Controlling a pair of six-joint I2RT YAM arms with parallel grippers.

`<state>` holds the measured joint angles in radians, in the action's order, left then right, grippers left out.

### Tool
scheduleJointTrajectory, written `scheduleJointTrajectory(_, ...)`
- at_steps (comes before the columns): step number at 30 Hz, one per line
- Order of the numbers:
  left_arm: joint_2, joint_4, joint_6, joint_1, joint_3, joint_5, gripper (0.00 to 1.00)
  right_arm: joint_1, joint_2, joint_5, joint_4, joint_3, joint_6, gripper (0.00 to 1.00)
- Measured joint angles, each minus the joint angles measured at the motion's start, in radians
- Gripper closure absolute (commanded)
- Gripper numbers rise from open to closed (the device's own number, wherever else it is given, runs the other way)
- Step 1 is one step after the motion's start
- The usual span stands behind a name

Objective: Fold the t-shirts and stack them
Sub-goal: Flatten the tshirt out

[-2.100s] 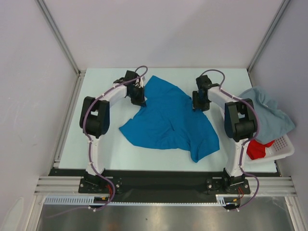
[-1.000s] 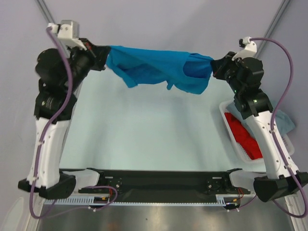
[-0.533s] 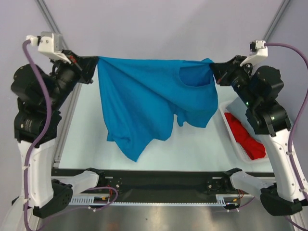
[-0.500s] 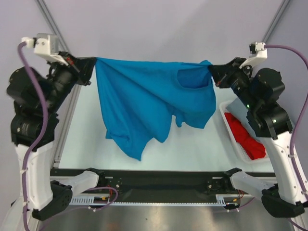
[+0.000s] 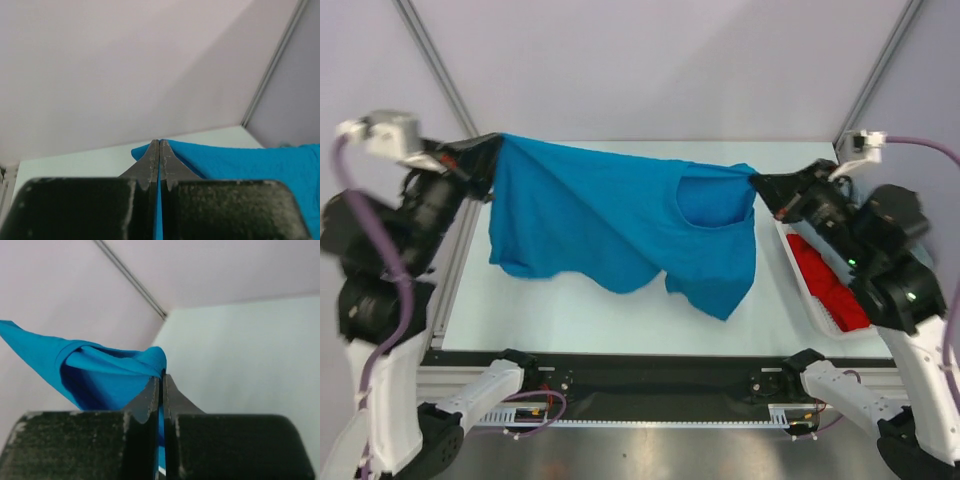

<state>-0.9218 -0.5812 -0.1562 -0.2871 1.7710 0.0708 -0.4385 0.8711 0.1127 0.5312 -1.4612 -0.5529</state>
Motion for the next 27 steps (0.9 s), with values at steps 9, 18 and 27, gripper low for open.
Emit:
scheduleJointTrajectory(9, -0.507, 0.24, 0.061, 0.054, -0.217, 0.002, 1.0, 0.154, 0.449, -0.098, -0.203, 0.18, -0.039, 1.0)
scheduleJointTrajectory(18, -1.207, 0.165, 0.108, 0.126, 0.189, -0.045, 0.43, 0.273, 1.028, -0.129, -0.179, -0.172, 0.069, 0.41)
scheduleJointTrajectory(27, -0.903, 0.056, 0.051, 0.131, 0.011, -0.154, 0.23, 0.251, 1.025, -0.279, 0.145, -0.343, 0.187, 0.28)
